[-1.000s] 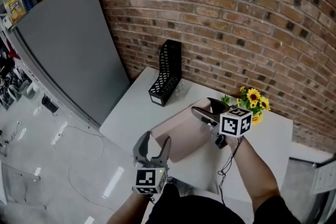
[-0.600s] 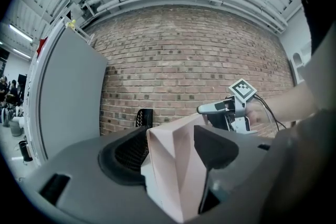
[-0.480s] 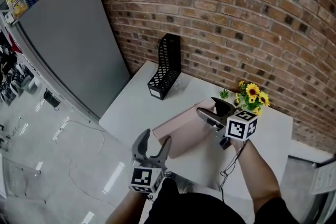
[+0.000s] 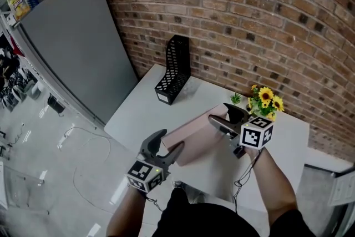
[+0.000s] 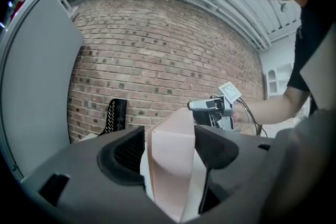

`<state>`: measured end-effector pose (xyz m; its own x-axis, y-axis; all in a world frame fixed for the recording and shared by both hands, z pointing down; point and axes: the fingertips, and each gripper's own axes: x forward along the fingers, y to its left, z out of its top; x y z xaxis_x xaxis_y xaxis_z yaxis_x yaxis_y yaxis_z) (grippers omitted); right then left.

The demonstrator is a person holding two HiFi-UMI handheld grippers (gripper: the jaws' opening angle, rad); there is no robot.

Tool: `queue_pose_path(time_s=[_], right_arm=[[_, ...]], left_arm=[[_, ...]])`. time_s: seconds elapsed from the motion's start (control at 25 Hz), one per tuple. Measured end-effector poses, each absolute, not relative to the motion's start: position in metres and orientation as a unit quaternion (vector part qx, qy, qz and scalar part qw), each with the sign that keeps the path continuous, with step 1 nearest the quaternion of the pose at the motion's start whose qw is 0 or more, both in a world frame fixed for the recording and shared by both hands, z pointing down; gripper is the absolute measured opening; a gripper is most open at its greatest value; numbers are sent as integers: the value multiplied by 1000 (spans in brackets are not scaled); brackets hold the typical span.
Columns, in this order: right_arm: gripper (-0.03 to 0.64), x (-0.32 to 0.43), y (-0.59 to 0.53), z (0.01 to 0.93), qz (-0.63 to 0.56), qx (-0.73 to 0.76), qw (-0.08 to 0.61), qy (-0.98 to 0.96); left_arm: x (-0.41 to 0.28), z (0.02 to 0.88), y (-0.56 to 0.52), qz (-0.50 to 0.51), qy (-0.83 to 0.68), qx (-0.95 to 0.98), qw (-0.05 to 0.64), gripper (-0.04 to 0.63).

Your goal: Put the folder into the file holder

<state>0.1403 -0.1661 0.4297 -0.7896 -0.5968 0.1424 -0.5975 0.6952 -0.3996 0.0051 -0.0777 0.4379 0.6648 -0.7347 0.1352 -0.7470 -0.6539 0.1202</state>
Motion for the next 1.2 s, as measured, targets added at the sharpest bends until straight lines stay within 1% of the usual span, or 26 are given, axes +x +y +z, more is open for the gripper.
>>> queue_pose_path(time_s=[0.48, 0.64, 0.88, 1.12, 1.2], right_arm=[[374, 138, -158, 430, 213, 314, 6, -925], [376, 140, -157, 431, 213, 315, 5, -925], [377, 138, -157, 428, 203, 323, 5, -924], [348, 134, -154, 416, 136, 345, 21, -928], [320, 135, -154, 410, 122, 353, 14, -927]], left_arm=[[40, 440, -86, 55, -376, 923, 56, 277], [41, 441, -84, 56, -381, 922, 52, 248], [42, 440, -79, 56, -402, 913, 46, 235], [35, 437, -78, 55, -433, 898, 46, 227], [28, 435, -79, 55, -448, 891, 46, 225]])
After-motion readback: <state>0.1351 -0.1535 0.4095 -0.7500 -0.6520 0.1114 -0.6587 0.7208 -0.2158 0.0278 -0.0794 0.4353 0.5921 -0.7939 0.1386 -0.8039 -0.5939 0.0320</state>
